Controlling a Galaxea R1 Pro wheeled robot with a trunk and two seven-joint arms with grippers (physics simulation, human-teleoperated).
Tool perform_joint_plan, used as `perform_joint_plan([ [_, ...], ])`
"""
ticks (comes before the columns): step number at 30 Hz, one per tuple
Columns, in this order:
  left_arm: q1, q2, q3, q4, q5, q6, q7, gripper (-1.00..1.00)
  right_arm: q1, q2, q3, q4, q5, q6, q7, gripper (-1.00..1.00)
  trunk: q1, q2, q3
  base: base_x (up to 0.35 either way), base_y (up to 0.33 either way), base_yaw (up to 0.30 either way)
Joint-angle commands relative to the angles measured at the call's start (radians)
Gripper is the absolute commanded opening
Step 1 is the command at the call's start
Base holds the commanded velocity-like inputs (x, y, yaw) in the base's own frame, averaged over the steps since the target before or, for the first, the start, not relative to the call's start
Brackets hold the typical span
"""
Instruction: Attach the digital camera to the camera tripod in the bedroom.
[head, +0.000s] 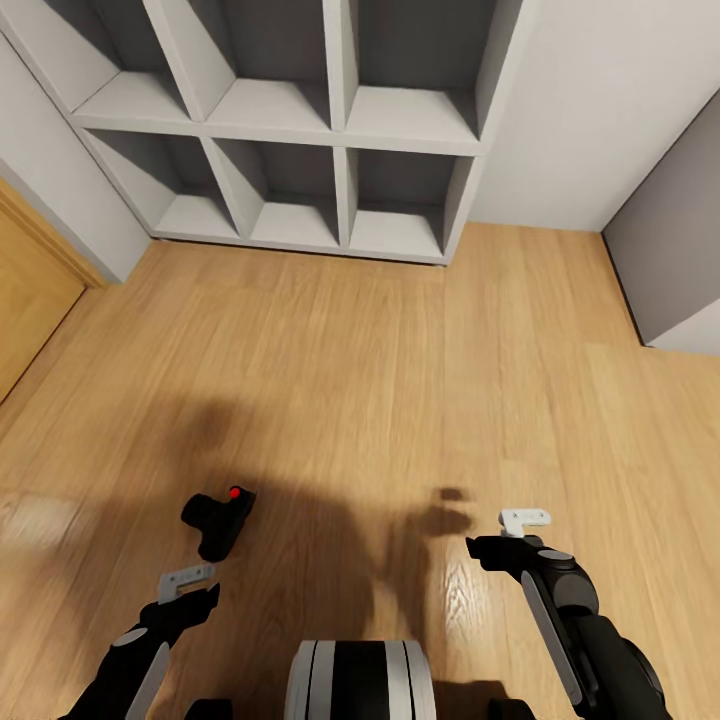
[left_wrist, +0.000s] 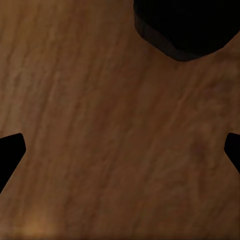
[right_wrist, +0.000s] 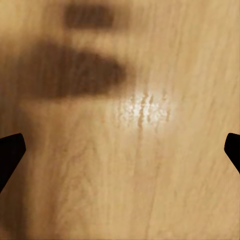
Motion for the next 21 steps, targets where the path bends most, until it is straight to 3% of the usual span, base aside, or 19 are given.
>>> perform_joint_plan([
  [1,0.000,0.000,-0.001,-0.001,0.011,0.005,0.006,1.00,0.000,-0.001,0.002,-0.001,-0.004,0.005,-0.005,1.00,0.000,0.000,-0.001,0.000,0.000,0.000],
  [21,0.000,0.000,-0.001,-0.002,0.011,0.006,0.006,1.00,0.000,-0.001,0.002,0.000,-0.004,0.003,-0.005,1.00,0.000,0.000,-0.001,0.000,0.000,0.000],
])
